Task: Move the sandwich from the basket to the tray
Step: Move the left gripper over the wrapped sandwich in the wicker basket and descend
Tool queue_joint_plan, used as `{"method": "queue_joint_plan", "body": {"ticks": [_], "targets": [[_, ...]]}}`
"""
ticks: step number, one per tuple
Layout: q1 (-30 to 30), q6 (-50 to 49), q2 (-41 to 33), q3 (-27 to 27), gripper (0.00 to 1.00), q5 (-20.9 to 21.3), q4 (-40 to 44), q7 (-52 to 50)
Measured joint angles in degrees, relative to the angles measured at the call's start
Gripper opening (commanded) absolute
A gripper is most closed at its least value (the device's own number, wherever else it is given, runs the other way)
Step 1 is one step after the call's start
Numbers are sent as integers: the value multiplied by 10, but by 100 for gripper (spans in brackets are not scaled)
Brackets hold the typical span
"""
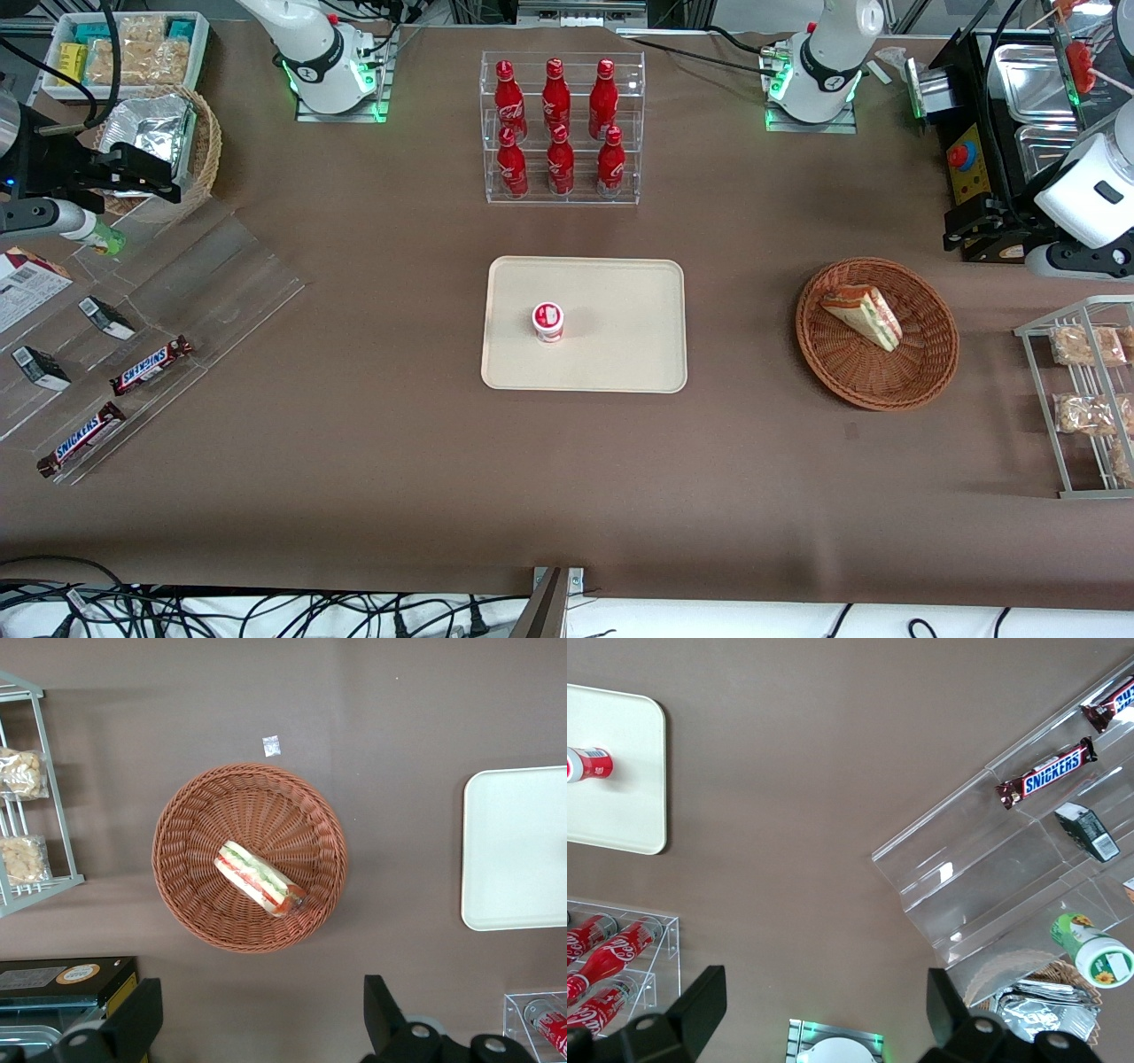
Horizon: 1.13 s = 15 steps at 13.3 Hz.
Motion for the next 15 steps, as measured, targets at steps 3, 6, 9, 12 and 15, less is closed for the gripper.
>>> {"method": "queue_joint_plan", "body": {"ticks": [3, 6, 9, 12, 15], "targets": [[0, 0, 0, 0, 100, 0, 0, 0], [1, 0, 1, 2, 100, 0, -1, -1], [11, 4, 10, 8, 100, 1, -14, -16], [22, 89, 20, 10, 100, 1, -85, -104], [21, 186, 29, 7, 100, 25, -178, -215]]}}
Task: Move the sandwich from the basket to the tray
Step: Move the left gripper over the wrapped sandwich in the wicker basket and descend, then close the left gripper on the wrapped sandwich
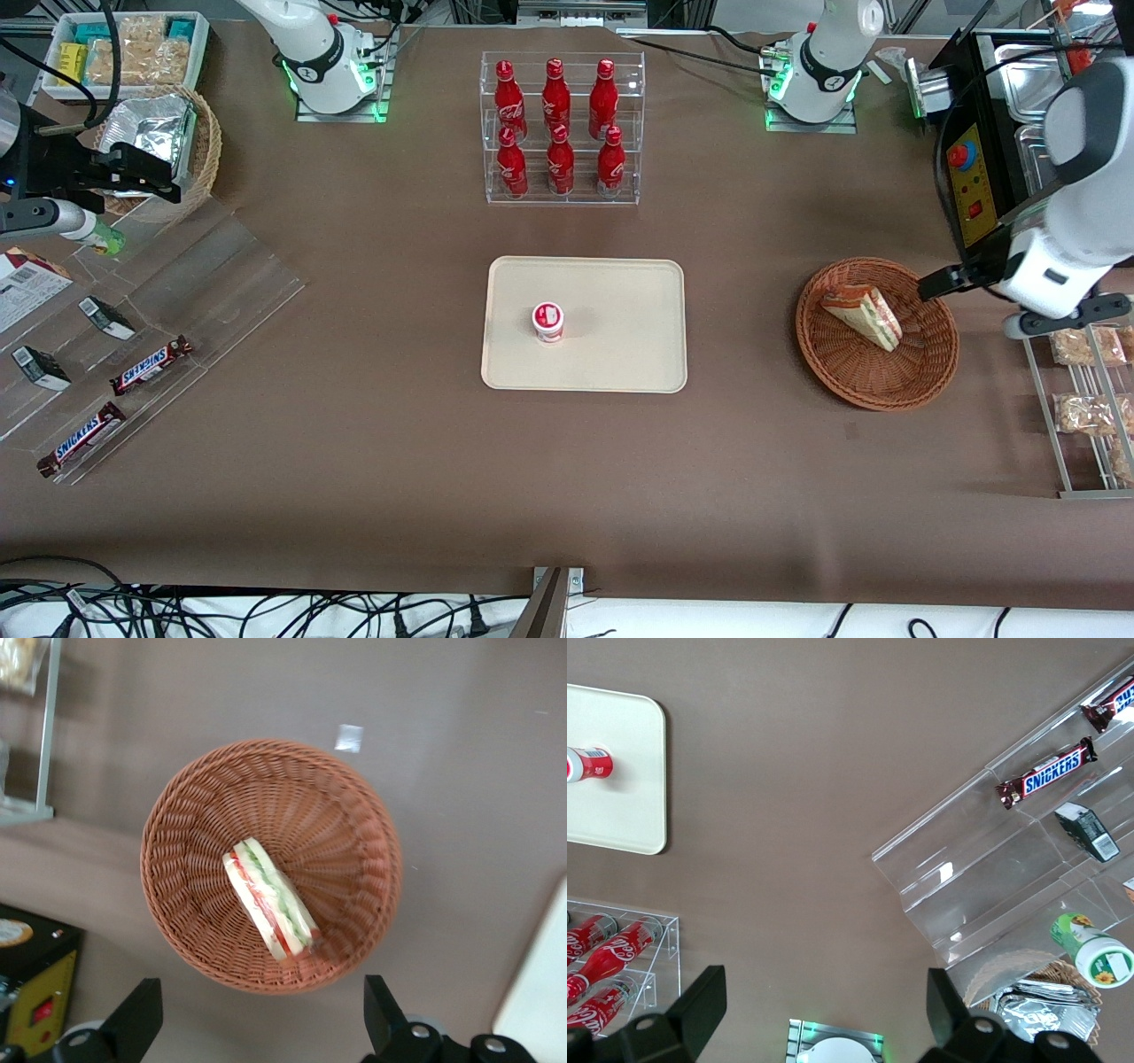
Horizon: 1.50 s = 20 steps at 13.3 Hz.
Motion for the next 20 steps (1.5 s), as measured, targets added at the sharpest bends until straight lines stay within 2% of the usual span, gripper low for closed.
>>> {"method": "queue_joint_plan", "body": {"ticks": [3, 10, 12, 15, 18, 19, 20], "targets": [[-1, 67, 0, -3, 100, 18, -69, -98], [-1, 247, 1, -3, 100, 25, -213, -221], [-1, 285, 4, -3, 100, 51, -242, -259], [-1, 345, 24, -4, 100, 115, -271, -338], [-1, 383, 50, -4, 100, 141, -279, -378], [-1, 389, 57, -4, 68, 142, -279, -382], [-1, 391, 61, -4, 19, 142, -279, -384]]}}
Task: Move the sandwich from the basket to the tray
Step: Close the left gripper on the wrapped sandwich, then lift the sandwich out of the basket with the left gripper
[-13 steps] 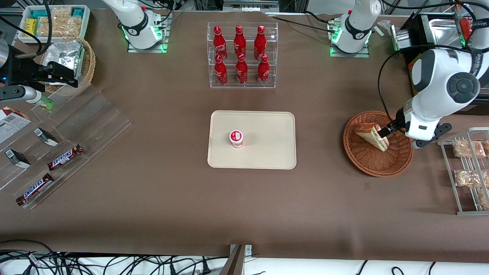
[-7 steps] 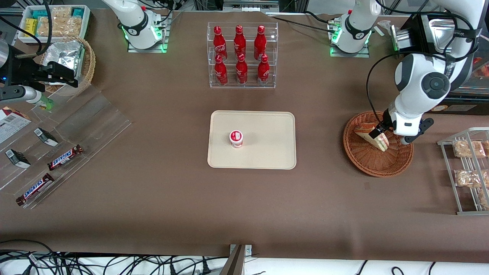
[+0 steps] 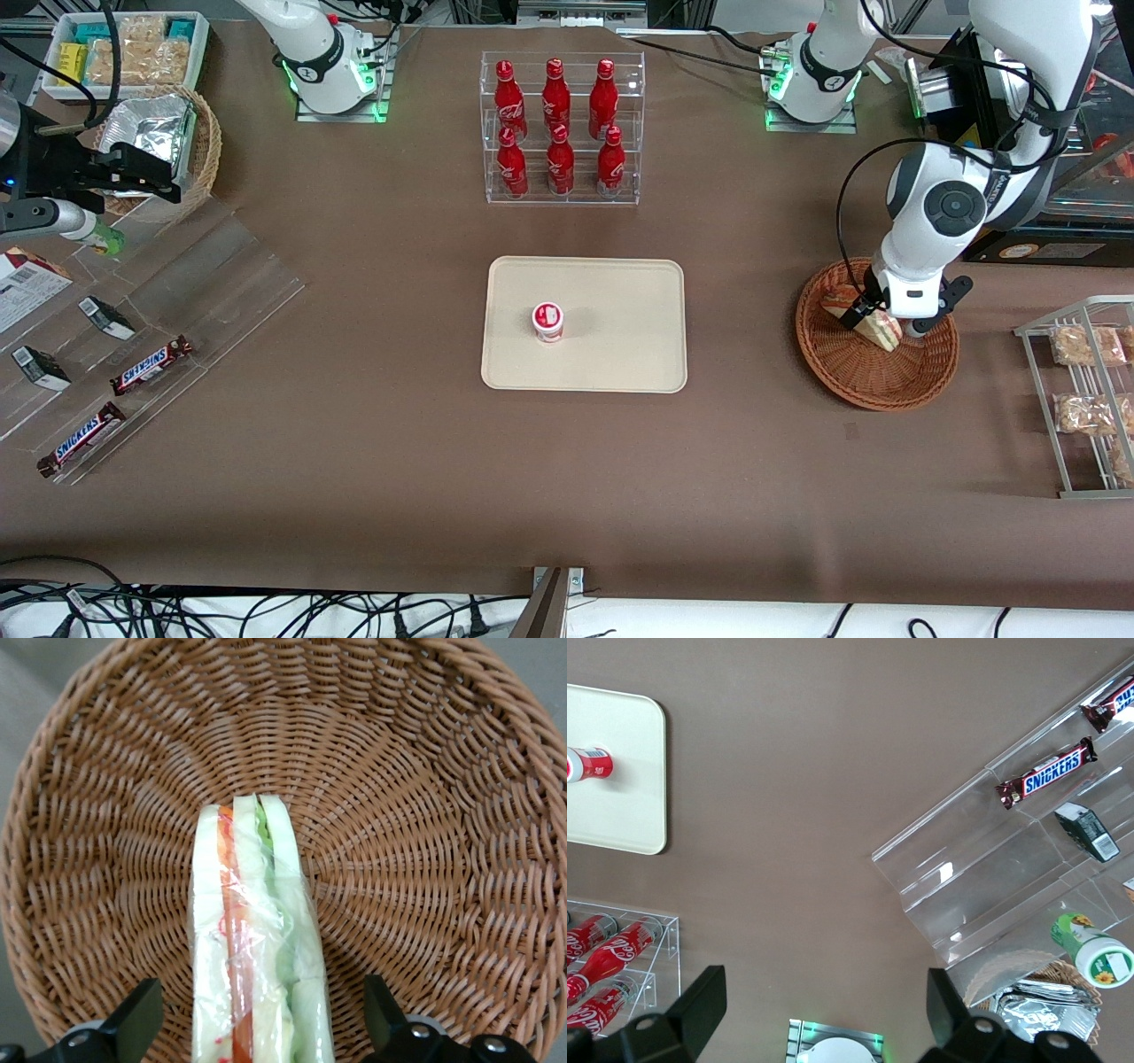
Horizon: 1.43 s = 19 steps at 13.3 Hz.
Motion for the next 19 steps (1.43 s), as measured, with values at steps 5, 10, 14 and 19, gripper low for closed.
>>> {"method": "queue_joint_plan", "body": {"ticks": [5, 10, 14, 19], "targets": [[0, 2, 1, 0, 0, 1, 1, 0], [0, -43, -14, -5, 0, 2, 35, 16], [-2, -212, -32, -23, 0, -43, 151, 77], [-5, -404, -37, -37, 0, -92, 313, 161]]}}
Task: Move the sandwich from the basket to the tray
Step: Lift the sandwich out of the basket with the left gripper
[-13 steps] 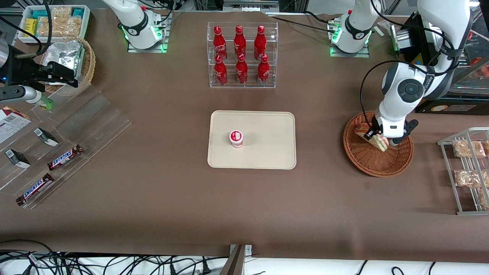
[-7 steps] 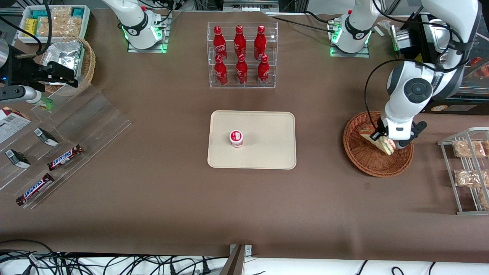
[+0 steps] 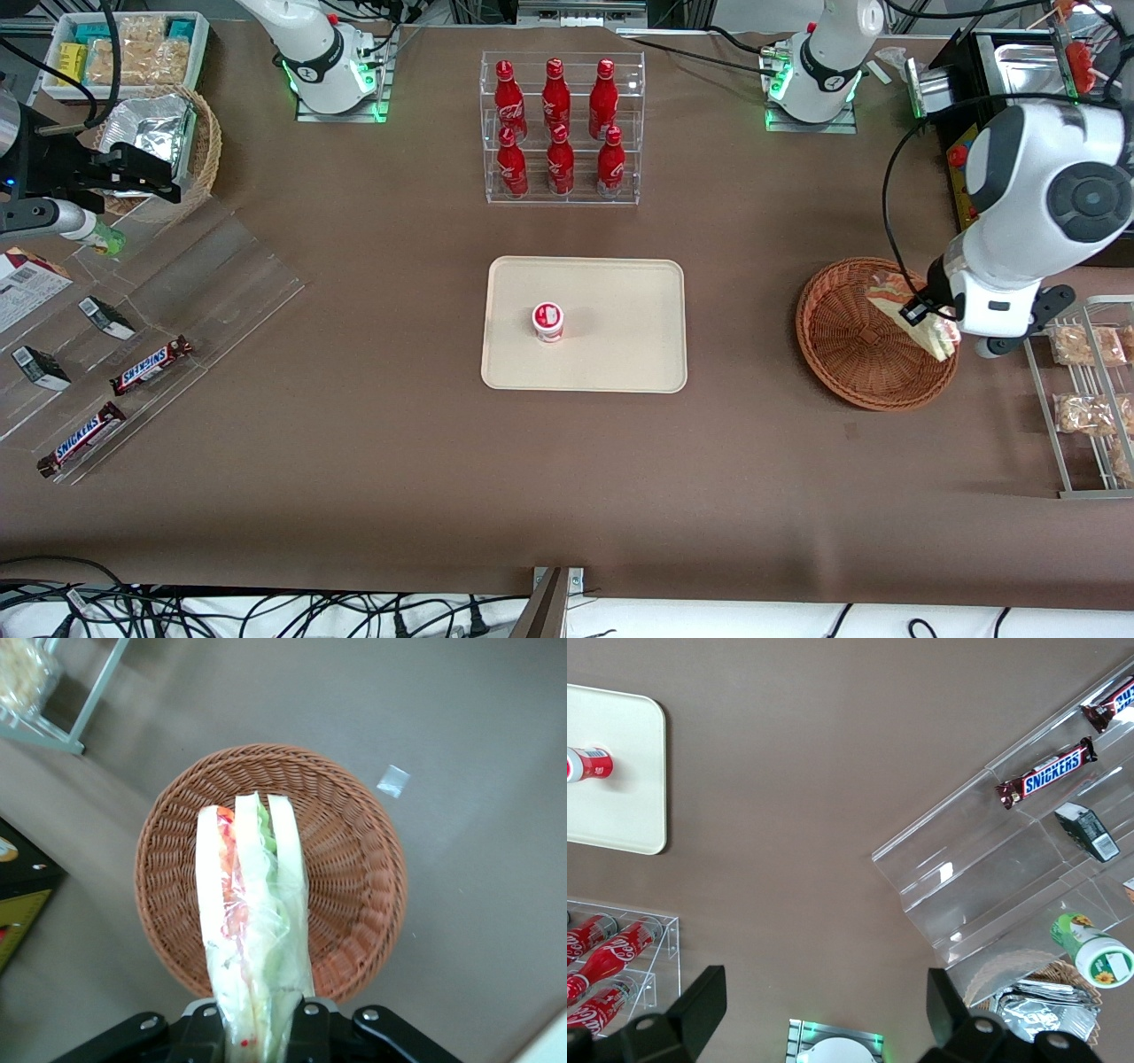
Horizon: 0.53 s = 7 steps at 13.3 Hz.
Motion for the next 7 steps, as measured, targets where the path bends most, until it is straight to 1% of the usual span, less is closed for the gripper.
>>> {"method": "queue_joint_plan", "body": {"ticks": [3, 5, 7], "targets": [[-2, -50, 0, -28, 0, -35, 61, 74], [-3, -54, 0, -57, 0, -58, 75, 120], [-5, -54, 1, -94, 0, -62, 78, 152]]}}
